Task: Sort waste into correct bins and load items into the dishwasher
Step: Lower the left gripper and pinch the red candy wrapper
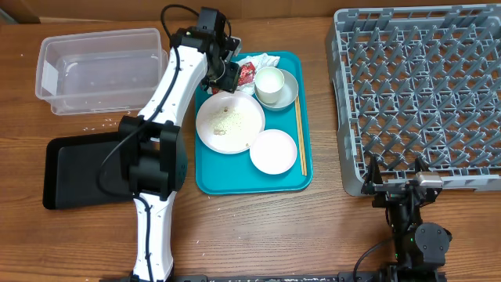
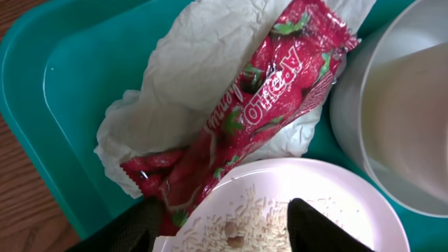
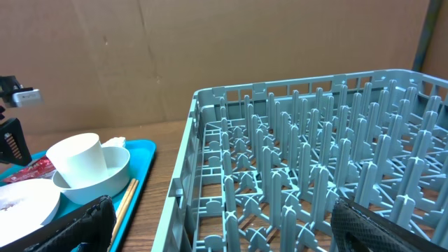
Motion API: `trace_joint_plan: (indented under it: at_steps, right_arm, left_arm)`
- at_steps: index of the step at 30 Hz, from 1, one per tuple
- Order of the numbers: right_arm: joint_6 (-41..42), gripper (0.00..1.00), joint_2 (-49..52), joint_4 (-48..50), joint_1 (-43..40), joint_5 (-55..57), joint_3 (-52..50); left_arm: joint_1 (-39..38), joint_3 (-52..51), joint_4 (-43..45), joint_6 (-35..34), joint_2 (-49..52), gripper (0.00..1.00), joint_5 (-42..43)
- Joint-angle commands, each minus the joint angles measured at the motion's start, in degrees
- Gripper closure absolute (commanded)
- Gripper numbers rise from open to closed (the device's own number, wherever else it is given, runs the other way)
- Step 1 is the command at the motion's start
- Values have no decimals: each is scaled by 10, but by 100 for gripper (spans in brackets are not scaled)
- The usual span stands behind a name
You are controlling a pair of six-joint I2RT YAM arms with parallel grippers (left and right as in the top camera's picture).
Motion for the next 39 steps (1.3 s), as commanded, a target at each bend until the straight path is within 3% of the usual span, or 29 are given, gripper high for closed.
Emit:
trace_joint_plan:
  at_steps: [1,7,12,28,33,39]
  right_arm:
    - [4,0,-6,4,0,0,-6]
    - [4,0,-6,4,0,0,-6]
    - [4,0,-6,4,0,0,-6]
    - [4,0,-6,4,0,0,-6]
    - [4,0,-6,4,0,0,-6]
    - [4,0,-6,4,0,0,-6]
  left_arm:
    - [0,-15,9,37,-6,36,-8]
    - [0,-40,44,42,-6,37,-10]
    - [0,-43,51,42,-6,46,-10]
    - [0,-60,58,42,-6,47,-36]
    - [0,-60,58,42,-6,53,-36]
    - [0,-60,59,42,-6,52,-36]
